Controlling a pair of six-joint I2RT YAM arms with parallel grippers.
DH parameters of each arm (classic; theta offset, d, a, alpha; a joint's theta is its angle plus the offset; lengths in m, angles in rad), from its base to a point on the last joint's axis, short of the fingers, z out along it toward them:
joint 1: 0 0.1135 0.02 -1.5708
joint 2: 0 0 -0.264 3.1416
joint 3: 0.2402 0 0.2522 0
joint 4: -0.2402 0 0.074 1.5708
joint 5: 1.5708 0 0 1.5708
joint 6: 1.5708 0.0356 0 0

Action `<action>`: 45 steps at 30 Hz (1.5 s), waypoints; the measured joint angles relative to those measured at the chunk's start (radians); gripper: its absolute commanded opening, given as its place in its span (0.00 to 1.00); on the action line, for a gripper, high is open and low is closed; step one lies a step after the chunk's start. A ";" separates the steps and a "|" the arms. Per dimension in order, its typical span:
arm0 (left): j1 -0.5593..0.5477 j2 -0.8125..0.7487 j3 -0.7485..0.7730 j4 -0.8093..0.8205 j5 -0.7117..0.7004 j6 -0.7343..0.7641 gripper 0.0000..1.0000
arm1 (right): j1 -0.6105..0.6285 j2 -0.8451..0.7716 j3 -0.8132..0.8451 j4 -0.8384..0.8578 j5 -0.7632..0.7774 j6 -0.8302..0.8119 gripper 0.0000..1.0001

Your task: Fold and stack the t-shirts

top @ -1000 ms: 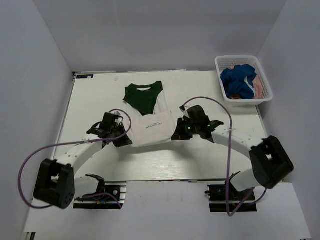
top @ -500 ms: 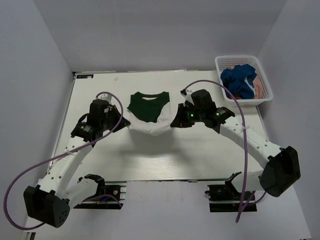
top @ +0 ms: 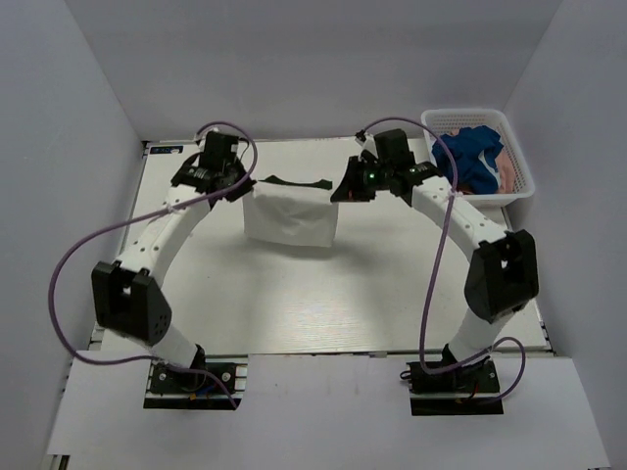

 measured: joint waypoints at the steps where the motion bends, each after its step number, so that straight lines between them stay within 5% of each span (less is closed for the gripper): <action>1: 0.003 0.034 0.034 -0.007 -0.012 0.000 0.00 | -0.015 0.036 0.030 0.001 -0.018 -0.002 0.00; 11: 0.067 0.522 0.439 0.003 -0.029 0.065 0.00 | -0.126 0.505 0.393 0.038 -0.196 0.030 0.00; 13: 0.077 0.641 0.535 0.021 -0.021 0.082 0.09 | -0.146 0.617 0.491 0.065 -0.216 0.056 0.06; 14: 0.082 0.697 0.577 0.024 -0.016 0.093 0.41 | -0.156 0.662 0.522 0.080 -0.219 0.071 0.52; 15: 0.087 0.745 0.611 0.029 -0.005 0.111 0.60 | -0.166 0.697 0.544 0.094 -0.221 0.091 0.90; 18: 0.099 0.820 0.639 0.043 0.016 0.144 1.00 | -0.193 0.754 0.569 0.125 -0.227 0.101 0.91; 24: 0.114 0.742 0.535 0.113 0.034 0.183 1.00 | -0.213 0.702 0.550 0.143 -0.212 0.051 0.91; 31: 0.103 0.548 0.391 0.169 0.070 0.200 1.00 | -0.119 0.367 0.286 0.167 -0.234 -0.038 0.91; 35: 0.101 0.391 0.179 0.247 0.142 0.200 1.00 | -0.008 0.227 0.136 0.274 -0.323 -0.034 0.91; 39: 0.100 0.288 -0.032 0.367 0.253 0.194 1.00 | 0.058 0.251 0.066 0.455 -0.431 0.069 0.91; 45: 0.102 0.502 0.044 0.463 0.432 0.173 1.00 | 0.030 0.449 0.017 0.719 -0.469 0.266 0.91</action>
